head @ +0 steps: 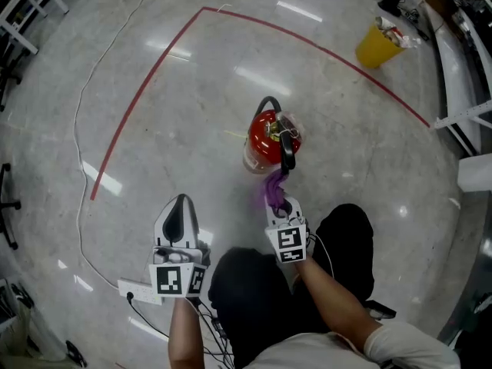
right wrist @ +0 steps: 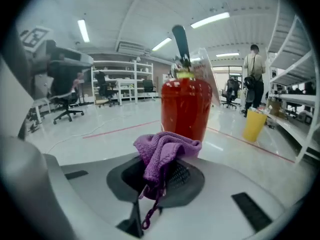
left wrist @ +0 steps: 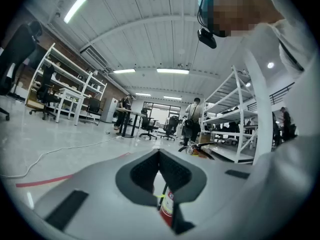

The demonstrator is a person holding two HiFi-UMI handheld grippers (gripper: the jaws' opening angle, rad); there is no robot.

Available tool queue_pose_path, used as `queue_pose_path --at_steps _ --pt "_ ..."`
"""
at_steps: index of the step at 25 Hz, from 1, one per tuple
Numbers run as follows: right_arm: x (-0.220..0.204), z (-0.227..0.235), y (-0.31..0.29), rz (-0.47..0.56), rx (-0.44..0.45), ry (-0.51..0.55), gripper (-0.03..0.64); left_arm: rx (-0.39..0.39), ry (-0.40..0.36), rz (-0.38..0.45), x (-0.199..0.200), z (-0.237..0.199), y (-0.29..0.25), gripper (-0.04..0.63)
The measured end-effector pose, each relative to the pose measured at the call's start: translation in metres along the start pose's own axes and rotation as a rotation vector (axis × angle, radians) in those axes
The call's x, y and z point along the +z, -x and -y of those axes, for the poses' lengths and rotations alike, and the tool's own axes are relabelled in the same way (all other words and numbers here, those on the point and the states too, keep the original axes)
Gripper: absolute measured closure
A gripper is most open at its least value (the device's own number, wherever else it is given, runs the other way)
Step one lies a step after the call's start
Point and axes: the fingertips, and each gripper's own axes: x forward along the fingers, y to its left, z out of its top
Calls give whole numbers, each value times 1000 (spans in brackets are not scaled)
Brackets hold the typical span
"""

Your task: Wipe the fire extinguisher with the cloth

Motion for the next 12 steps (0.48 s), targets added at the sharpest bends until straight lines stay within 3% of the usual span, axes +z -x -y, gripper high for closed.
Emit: queue_pose_path --at_steps 8,12 --pt "85 -43 44 248 245 145 568 -19 -2 36 16 13 3 591" --pt "107 -53 39 300 312 190 568 -10 0 39 17 8 4 591"
